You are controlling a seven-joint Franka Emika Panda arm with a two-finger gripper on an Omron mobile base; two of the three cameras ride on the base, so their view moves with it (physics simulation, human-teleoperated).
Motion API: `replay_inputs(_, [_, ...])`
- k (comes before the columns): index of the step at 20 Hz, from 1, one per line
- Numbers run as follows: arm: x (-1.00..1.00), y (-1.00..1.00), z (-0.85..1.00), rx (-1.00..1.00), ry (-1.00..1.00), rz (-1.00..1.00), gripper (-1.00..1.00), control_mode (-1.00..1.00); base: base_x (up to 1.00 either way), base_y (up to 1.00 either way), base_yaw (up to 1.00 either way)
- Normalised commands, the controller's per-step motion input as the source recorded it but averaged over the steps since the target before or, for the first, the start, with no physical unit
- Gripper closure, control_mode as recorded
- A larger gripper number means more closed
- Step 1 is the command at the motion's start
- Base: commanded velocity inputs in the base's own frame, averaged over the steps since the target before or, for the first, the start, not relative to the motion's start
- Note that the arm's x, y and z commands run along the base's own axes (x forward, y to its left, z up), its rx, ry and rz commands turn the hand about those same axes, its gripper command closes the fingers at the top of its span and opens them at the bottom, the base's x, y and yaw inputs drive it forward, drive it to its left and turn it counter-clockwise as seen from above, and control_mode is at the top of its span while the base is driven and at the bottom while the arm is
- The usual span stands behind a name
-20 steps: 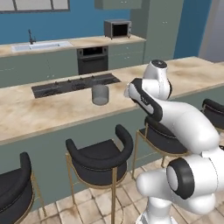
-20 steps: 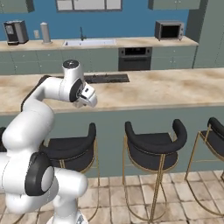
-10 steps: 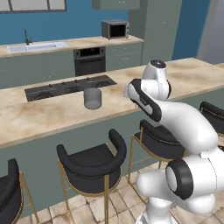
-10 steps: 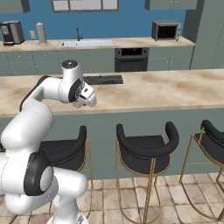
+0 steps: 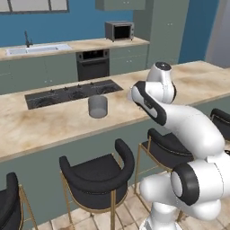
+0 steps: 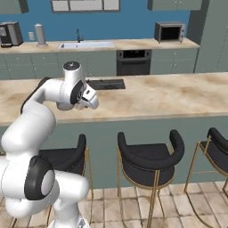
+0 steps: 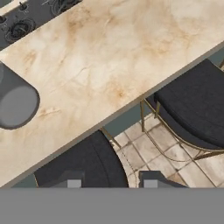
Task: There are four ice cubes in the ice bowl. Place two ice cubes in each glass of water.
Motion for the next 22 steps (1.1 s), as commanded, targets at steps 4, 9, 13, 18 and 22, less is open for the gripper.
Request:
replay_inputs(4, [0.00,0.00,0.00,0.00,0.00,0.00,1.00,1.00,0.38,0.00,0.00])
replay_inputs(9, [0.00,0.00,0.00,0.00,0.00,0.00,1.00,1.00,0.34,0.00,0.00])
replay_inputs(13, [0.12,0.00,0.34,0.02,-0.06,0.00,1.00,-1.00,0.12,0.00,0.00])
replay_inputs(18, [0.21,0.27,0.76,0.10,-0.13,-0.02,1.00,-1.00,0.00,0.00,0.00])
replay_inputs(22, [0.30,0.51,0.51,0.19,-0.03,-0.05,1.00,-1.00,0.00,0.00,0.00])
